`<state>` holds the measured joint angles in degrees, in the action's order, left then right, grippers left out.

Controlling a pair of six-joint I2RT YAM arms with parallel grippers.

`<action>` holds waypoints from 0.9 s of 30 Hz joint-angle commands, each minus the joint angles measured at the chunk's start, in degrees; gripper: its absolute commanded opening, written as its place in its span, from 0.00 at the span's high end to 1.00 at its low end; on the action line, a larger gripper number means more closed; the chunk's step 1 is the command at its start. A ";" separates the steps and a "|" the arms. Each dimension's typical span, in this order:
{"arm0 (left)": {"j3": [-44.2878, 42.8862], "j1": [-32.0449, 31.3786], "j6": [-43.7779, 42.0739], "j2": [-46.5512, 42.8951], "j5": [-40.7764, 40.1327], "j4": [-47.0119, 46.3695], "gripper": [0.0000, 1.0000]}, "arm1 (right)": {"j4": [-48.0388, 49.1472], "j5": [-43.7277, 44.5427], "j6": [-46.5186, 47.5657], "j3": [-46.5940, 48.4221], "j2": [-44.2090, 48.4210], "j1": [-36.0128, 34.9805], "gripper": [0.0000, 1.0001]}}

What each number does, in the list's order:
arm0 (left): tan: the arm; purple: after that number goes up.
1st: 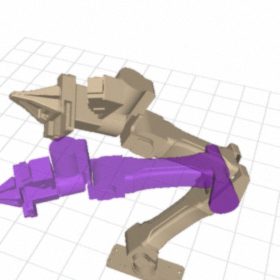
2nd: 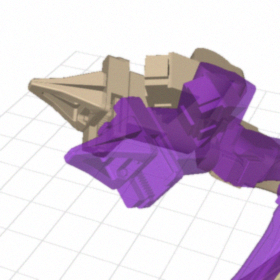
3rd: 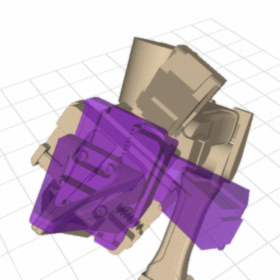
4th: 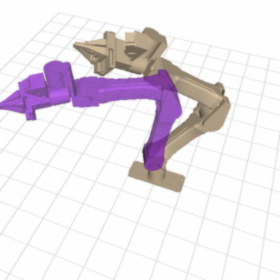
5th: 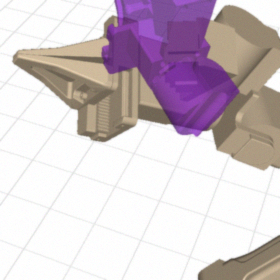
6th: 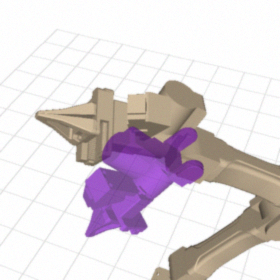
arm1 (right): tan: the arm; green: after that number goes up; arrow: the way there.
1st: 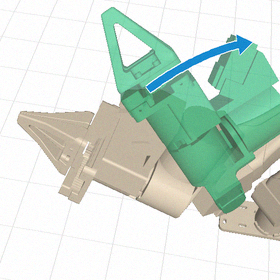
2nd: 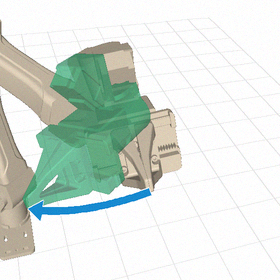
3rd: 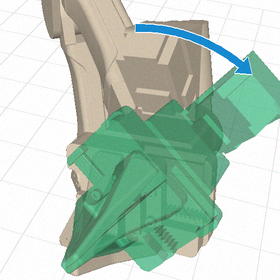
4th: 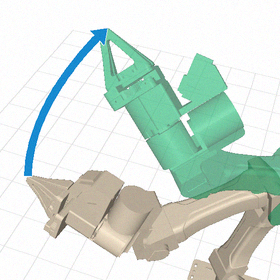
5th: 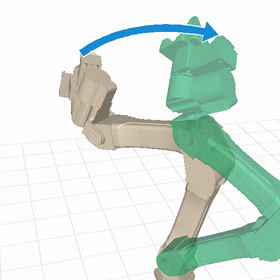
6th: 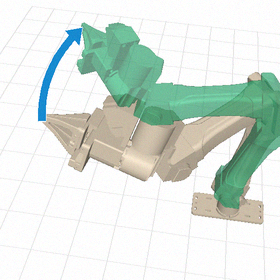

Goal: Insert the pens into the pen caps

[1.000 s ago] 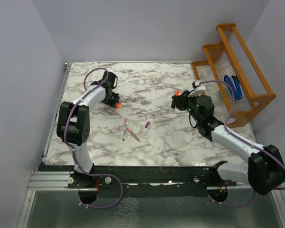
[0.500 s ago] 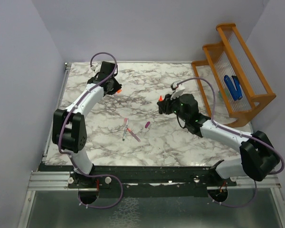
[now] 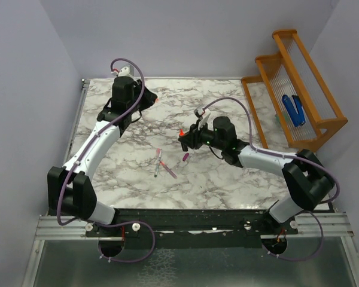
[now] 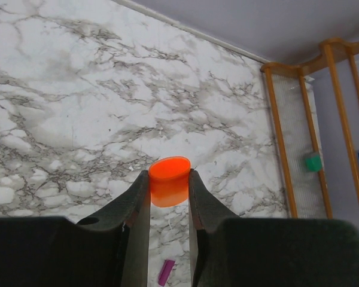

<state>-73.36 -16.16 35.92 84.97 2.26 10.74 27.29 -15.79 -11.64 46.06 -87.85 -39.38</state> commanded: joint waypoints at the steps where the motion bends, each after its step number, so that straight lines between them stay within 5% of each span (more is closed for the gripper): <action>1: 4.78 -0.17 -2.97 -4.76 7.23 -6.98 1.00 | 6.07 -13.19 -2.89 4.97 -3.88 -0.74 0.99; 14: 15.28 -0.62 -5.03 -12.29 20.34 -21.01 1.00 | 11.43 -22.72 -9.27 12.21 -9.28 -0.88 1.00; 27: 15.79 -0.62 -6.66 -16.34 23.90 -18.60 1.00 | 7.31 -18.54 -5.21 16.59 -10.44 -0.88 1.00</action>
<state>-57.93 -16.64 31.33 70.43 23.59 -8.47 36.23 -35.83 -19.16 60.12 -97.78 -39.81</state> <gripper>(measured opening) 0.246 0.251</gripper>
